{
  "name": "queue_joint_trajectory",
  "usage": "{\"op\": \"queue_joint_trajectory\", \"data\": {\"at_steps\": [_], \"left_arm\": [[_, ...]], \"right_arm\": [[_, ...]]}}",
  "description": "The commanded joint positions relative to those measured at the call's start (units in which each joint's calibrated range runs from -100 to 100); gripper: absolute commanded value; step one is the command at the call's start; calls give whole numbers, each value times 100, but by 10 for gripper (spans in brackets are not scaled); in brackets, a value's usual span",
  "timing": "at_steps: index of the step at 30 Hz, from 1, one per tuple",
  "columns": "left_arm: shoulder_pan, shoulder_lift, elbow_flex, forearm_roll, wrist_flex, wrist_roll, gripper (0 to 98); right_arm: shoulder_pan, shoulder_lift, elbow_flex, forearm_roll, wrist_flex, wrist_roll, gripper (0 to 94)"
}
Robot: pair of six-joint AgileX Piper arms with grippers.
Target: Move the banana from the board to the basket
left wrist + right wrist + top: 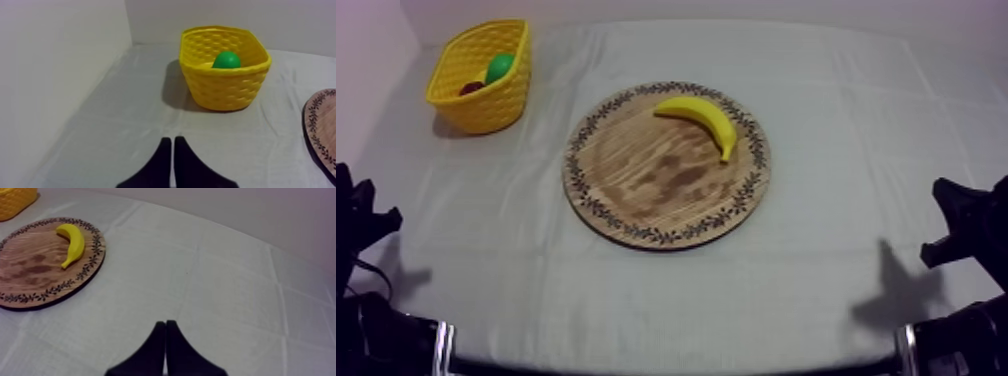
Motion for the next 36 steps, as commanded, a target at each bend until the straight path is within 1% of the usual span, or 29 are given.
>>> {"op": "queue_joint_trajectory", "data": {"at_steps": [1,17,20,23,28,32,34,36], "left_arm": [[-4,0,-3,-1,-7,-5,0],[0,0,-3,-1,-7,67,0],[15,10,-3,-25,-74,70,0],[57,140,-3,-175,-323,190,0],[212,614,-30,-579,-948,543,0],[386,1089,-238,-891,-1268,876,0],[455,1360,-440,-999,-1364,1025,0],[519,1684,-709,-1055,-1410,1126,0]], "right_arm": [[0,0,-5,-1,2,-1,3],[0,0,-5,-1,2,-1,3],[0,0,-5,-1,2,-1,3],[0,0,-5,-1,2,-1,3],[0,0,-5,-1,2,-1,3],[0,0,-5,-1,2,-1,3],[0,0,-5,-1,2,-1,3],[0,0,-5,-1,2,-1,3]]}}
